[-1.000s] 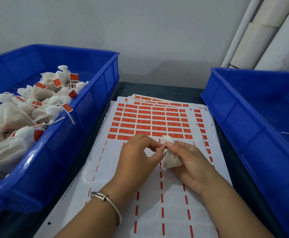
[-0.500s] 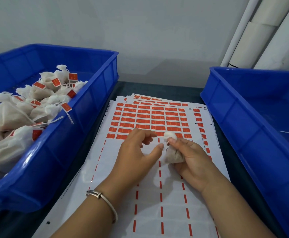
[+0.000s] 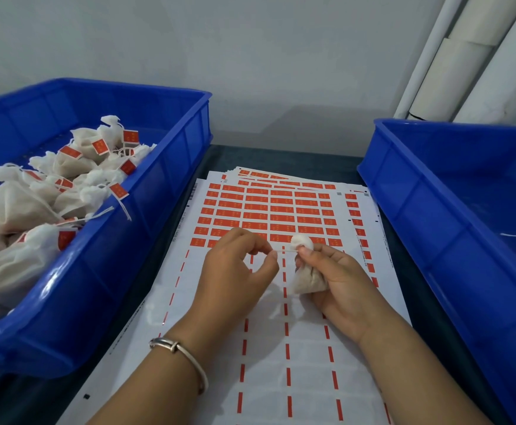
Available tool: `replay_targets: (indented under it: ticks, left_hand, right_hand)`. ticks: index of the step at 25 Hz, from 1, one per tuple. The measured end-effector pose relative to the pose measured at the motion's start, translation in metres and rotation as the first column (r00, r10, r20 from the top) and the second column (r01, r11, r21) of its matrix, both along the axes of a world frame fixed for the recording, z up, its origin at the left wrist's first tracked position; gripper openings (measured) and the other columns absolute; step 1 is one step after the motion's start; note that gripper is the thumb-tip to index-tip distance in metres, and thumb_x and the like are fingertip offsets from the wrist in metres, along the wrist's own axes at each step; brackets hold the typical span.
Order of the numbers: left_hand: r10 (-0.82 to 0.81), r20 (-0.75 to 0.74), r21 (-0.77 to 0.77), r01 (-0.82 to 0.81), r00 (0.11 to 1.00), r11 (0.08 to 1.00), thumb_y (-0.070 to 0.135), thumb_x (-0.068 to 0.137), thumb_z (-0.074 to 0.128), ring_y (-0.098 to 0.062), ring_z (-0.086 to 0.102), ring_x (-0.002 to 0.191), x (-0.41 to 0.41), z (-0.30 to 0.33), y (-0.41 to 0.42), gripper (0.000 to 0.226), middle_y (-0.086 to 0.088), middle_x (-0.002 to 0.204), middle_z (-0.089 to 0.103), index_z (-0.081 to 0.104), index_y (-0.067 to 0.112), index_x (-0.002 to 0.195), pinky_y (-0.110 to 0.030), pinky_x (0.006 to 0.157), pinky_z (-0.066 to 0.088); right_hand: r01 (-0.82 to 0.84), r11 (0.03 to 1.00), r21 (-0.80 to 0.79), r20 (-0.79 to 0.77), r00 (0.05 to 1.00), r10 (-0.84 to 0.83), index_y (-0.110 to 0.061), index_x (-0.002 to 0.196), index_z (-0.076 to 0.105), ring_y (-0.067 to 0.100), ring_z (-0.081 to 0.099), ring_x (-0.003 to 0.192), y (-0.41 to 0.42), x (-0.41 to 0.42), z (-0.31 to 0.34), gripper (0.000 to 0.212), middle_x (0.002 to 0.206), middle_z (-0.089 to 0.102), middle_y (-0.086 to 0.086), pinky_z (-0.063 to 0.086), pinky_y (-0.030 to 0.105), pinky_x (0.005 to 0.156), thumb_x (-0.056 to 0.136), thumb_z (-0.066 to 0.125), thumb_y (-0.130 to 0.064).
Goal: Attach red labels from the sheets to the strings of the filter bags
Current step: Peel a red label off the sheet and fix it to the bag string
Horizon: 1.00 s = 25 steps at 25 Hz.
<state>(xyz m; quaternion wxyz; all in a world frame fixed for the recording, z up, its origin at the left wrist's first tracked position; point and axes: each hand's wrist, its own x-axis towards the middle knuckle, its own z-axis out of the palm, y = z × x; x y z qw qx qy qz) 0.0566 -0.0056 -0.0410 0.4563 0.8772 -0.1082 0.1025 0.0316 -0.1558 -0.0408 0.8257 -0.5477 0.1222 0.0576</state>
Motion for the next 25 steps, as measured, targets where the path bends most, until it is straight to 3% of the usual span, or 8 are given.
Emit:
replay_targets:
  ticks: [3, 7, 12, 16, 19, 21, 23, 25]
  left_hand:
    - [0.033, -0.020, 0.011, -0.033, 0.999, 0.999, 0.029, 0.084, 0.065, 0.005, 0.050, 0.080, 0.001, -0.001, 0.001, 0.026, 0.028, 0.079, 0.049, 0.048, 0.041, 0.068, -0.006, 0.062, 0.036]
    - [0.082, -0.020, 0.052, -0.080, 0.996, 0.995, 0.027, 0.086, 0.062, 0.001, 0.049, 0.076, 0.005, -0.002, 0.001, 0.024, 0.026, 0.078, 0.047, 0.047, 0.037, 0.070, -0.008, 0.061, 0.035]
    - [0.113, 0.035, 0.073, -0.115, 0.993, 0.991, 0.027, 0.087, 0.061, -0.001, 0.049, 0.078, 0.009, -0.003, 0.003, 0.013, 0.028, 0.080, 0.041, 0.051, 0.035, 0.085, -0.008, 0.065, 0.036]
    - [0.195, 0.041, 0.047, -0.197, 0.980, 0.979, 0.025, 0.088, 0.060, -0.009, 0.052, 0.083, 0.015, -0.003, 0.010, 0.011, 0.018, 0.088, 0.048, 0.052, 0.032, 0.085, -0.014, 0.069, 0.039]
    - [0.159, 0.039, 0.042, -0.161, 0.986, 0.986, 0.025, 0.090, 0.058, -0.008, 0.051, 0.085, 0.014, -0.001, 0.010, 0.010, 0.017, 0.092, 0.049, 0.051, 0.033, 0.088, -0.010, 0.071, 0.038]
    - [0.120, 0.063, 0.048, -0.123, 0.991, 0.991, 0.027, 0.091, 0.055, -0.006, 0.049, 0.090, 0.011, 0.002, 0.010, 0.008, 0.017, 0.097, 0.049, 0.050, 0.034, 0.092, -0.011, 0.076, 0.039]
    - [0.108, 0.124, 0.090, -0.119, 0.986, 0.989, 0.030, 0.091, 0.054, -0.005, 0.047, 0.093, 0.008, 0.007, 0.011, 0.006, 0.015, 0.103, 0.050, 0.054, 0.031, 0.097, -0.016, 0.080, 0.040]
    - [0.092, 0.234, 0.163, -0.132, 0.968, 0.978, 0.029, 0.090, 0.055, -0.003, 0.043, 0.093, 0.008, 0.016, 0.014, 0.012, 0.011, 0.106, 0.053, 0.060, 0.026, 0.101, -0.017, 0.079, 0.036]
  right_hand:
    - [-0.005, 1.000, 0.023, -0.017, 1.000, 0.005, -0.023, 0.085, 0.078, 0.007, 0.071, 0.078, -0.001, 0.000, 0.001, 0.015, 0.094, 0.074, -0.001, 0.056, 0.021, 0.067, 0.080, 0.065, -0.016]
    - [-0.064, 0.995, -0.075, -0.025, 0.998, 0.062, -0.032, 0.075, 0.078, 0.012, 0.068, 0.080, 0.000, 0.000, 0.001, 0.034, 0.087, 0.074, -0.009, 0.054, 0.021, 0.068, 0.089, 0.059, -0.007]
    - [-0.163, 0.978, -0.128, -0.021, 0.987, 0.162, -0.026, 0.102, 0.070, 0.021, 0.061, 0.086, 0.000, -0.003, -0.001, 0.033, 0.095, 0.069, -0.006, 0.053, 0.023, 0.067, 0.088, 0.055, 0.000]
    - [-0.232, 0.967, -0.109, -0.005, 0.973, 0.233, -0.032, 0.097, 0.072, 0.021, 0.062, 0.080, -0.002, -0.005, 0.003, 0.044, 0.113, 0.061, 0.002, 0.054, 0.025, 0.066, 0.085, 0.053, 0.005]
    - [-0.337, 0.930, -0.148, -0.008, 0.941, 0.340, -0.032, 0.097, 0.075, 0.017, 0.063, 0.070, -0.003, -0.008, 0.006, 0.037, 0.100, 0.065, 0.002, 0.053, 0.024, 0.066, 0.082, 0.059, -0.002]
    - [-0.395, 0.914, -0.092, 0.010, 0.917, 0.398, -0.025, 0.102, 0.073, 0.016, 0.064, 0.068, -0.005, -0.009, 0.009, 0.029, 0.087, 0.067, 0.006, 0.053, 0.027, 0.069, 0.076, 0.065, -0.015]
    - [-0.359, 0.930, 0.077, 0.032, 0.933, 0.358, -0.021, 0.103, 0.073, 0.020, 0.068, 0.074, -0.006, -0.008, 0.015, 0.031, 0.091, 0.070, 0.009, 0.054, 0.032, 0.071, 0.073, 0.075, -0.025]
    - [-0.354, 0.932, 0.071, 0.076, 0.934, 0.349, -0.026, 0.095, 0.076, 0.022, 0.070, 0.083, -0.005, -0.005, 0.025, 0.027, 0.095, 0.072, 0.007, 0.056, 0.033, 0.075, 0.071, 0.069, -0.035]
